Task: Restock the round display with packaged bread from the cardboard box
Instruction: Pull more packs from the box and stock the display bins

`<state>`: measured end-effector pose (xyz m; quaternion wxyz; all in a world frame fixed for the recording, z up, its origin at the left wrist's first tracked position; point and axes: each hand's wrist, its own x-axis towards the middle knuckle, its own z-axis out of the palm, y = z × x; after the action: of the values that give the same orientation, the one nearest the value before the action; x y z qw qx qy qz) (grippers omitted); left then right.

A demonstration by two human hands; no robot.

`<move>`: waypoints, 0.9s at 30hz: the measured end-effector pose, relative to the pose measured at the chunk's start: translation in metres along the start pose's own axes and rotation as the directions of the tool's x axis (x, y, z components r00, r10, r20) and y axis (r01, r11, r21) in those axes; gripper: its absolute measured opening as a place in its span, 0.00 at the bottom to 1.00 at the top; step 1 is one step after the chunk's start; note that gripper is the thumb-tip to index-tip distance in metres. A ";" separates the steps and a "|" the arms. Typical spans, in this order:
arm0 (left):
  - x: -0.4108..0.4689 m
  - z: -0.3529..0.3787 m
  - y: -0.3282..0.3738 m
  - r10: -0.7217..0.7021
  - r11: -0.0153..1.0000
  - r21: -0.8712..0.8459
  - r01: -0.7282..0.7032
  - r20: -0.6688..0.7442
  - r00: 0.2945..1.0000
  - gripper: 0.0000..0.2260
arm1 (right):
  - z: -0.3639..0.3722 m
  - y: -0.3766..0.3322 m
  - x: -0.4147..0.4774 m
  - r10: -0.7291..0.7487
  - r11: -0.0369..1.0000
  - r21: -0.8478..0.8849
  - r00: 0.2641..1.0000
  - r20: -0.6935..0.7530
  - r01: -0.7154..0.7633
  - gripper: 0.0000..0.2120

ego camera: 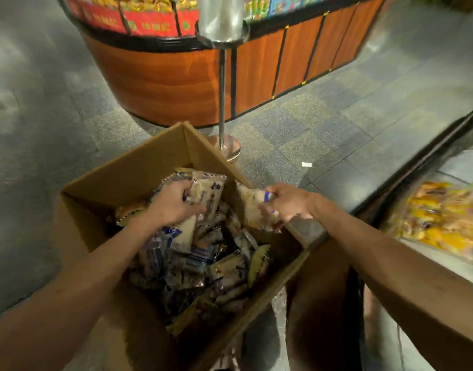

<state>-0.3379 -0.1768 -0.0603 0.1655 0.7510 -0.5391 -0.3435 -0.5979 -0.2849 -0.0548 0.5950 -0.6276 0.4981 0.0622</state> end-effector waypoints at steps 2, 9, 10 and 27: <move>-0.019 -0.004 0.039 0.092 0.996 0.016 -0.092 0.005 0.996 0.14 | -0.013 0.010 -0.053 -0.031 0.998 0.045 0.997 -0.076 0.035 0.03; -0.106 0.034 0.194 0.433 0.901 -0.050 -0.430 0.075 0.898 0.13 | -0.035 0.098 -0.269 -0.088 0.930 0.315 0.949 -0.304 0.187 0.09; -0.120 0.044 0.216 0.477 0.879 -0.057 -0.474 0.091 0.874 0.13 | -0.032 0.116 -0.301 -0.085 0.910 0.354 0.934 -0.346 0.214 0.08; -0.310 0.269 0.449 0.686 0.727 -0.597 -0.339 0.616 0.387 0.22 | 0.078 0.327 -0.593 0.166 0.119 0.685 0.666 -0.727 0.718 0.11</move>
<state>-0.8938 -0.0217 0.1313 0.1413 0.2504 -0.6841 -0.6704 -1.0804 0.1721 0.0970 0.6266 -0.1656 0.4457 -0.6175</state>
